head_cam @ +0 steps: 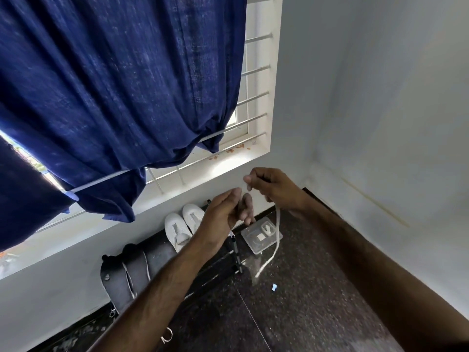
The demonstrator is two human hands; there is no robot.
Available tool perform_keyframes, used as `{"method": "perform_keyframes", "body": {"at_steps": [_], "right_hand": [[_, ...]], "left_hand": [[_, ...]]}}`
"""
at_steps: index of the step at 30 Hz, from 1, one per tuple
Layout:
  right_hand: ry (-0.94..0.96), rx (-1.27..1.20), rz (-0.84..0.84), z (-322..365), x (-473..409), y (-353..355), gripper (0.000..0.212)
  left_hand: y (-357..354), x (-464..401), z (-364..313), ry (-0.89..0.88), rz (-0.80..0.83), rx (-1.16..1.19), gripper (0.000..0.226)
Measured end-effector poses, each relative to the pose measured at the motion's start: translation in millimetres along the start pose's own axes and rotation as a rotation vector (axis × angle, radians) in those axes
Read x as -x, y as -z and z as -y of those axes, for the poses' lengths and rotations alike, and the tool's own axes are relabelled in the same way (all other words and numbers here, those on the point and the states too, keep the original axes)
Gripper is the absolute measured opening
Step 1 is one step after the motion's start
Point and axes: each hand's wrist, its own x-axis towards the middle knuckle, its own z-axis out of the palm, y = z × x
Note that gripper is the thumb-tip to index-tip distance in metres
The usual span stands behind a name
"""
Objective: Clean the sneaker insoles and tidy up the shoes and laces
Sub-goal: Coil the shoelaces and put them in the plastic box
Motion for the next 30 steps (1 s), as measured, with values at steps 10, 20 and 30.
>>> {"method": "perform_keyframes", "body": {"at_steps": [10, 20, 30], "right_hand": [[-0.123, -0.002, 0.197, -35.2, 38.2, -50.2, 0.038], [0.025, 0.172, 0.092, 0.0, 3.6, 13.4, 0.028], [-0.206, -0.094, 0.103, -39.3, 34.8, -48.7, 0.03]], "left_hand": [[23.0, -14.6, -6.1, -0.033, -0.186, -0.125, 0.036], [21.2, 5.1, 15.2, 0.084, 0.009, -0.305, 0.043], [19.6, -8.5, -8.5, -0.048, -0.139, 0.156, 0.038]]}}
